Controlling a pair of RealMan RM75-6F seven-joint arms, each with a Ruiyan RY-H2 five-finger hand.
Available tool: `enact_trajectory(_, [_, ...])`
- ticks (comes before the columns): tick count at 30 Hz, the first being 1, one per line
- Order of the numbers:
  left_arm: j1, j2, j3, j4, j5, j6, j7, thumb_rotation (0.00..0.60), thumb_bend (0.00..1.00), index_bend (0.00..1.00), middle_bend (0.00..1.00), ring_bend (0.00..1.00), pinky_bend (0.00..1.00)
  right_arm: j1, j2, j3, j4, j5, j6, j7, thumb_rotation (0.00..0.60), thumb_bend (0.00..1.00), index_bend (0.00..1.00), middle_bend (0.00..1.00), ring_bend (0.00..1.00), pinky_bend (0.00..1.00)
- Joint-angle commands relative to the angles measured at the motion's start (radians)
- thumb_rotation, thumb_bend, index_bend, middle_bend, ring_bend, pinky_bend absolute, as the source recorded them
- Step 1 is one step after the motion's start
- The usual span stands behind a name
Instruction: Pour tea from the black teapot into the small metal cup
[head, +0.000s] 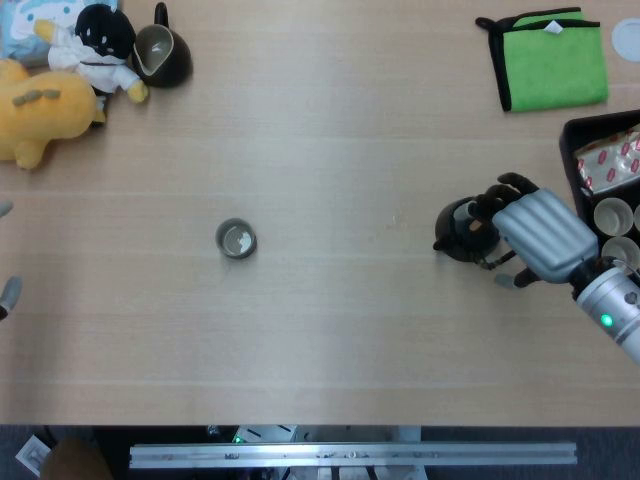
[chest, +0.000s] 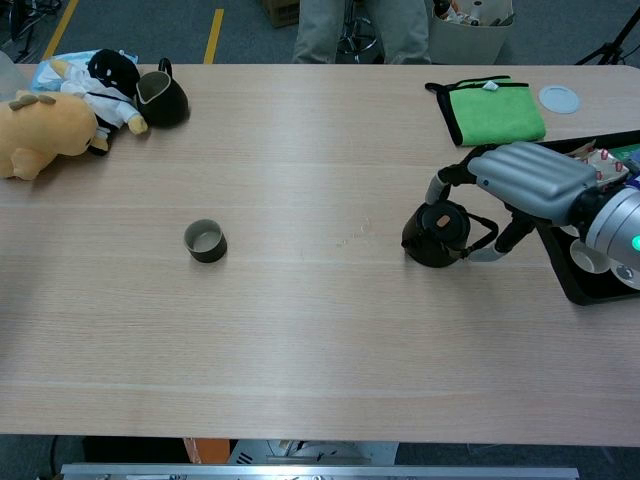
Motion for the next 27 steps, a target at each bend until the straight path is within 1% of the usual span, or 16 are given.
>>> enact_trajectory(1, [0.000, 0.000, 0.001, 0.000, 0.000, -0.002, 0.000, 0.600, 0.29, 0.16, 0.15, 0.11, 0.08, -0.009, -0.006, -0.010, 0.015, -0.011, 0.012, -0.036, 0.600, 0.00, 0.06, 0.14, 0.06, 0.08])
enact_trajectory(3, [-0.002, -0.001, 0.002, 0.000, 0.001, -0.006, -0.002, 0.600, 0.29, 0.16, 0.15, 0.11, 0.08, -0.010, -0.013, -0.009, 0.028, -0.002, 0.013, -0.052, 0.600, 0.00, 0.02, 0.10, 0.03, 0.06])
enact_trajectory(5, [-0.003, -0.001, 0.002, -0.002, 0.003, -0.008, -0.004, 0.600, 0.29, 0.16, 0.15, 0.11, 0.08, -0.011, -0.022, -0.006, 0.042, 0.010, 0.013, -0.072, 0.600, 0.00, 0.00, 0.08, 0.01, 0.05])
enact_trajectory(12, [-0.003, 0.000, 0.002, 0.001, -0.002, -0.013, -0.011, 0.600, 0.29, 0.16, 0.15, 0.11, 0.08, -0.007, -0.048, 0.006, 0.074, 0.061, -0.007, -0.105, 0.600, 0.00, 0.00, 0.08, 0.01, 0.04])
enact_trajectory(16, [-0.003, 0.000, 0.003, 0.003, -0.002, -0.014, -0.014, 0.600, 0.29, 0.16, 0.15, 0.11, 0.08, 0.003, -0.075, 0.020, 0.096, 0.092, -0.016, -0.128, 0.600, 0.00, 0.00, 0.08, 0.01, 0.04])
enact_trajectory(27, [0.002, 0.009, 0.004, 0.003, -0.001, -0.009, -0.030, 0.600, 0.29, 0.16, 0.14, 0.11, 0.08, 0.037, -0.160, 0.051, 0.107, 0.171, -0.038, -0.189, 0.600, 0.00, 0.00, 0.08, 0.01, 0.04])
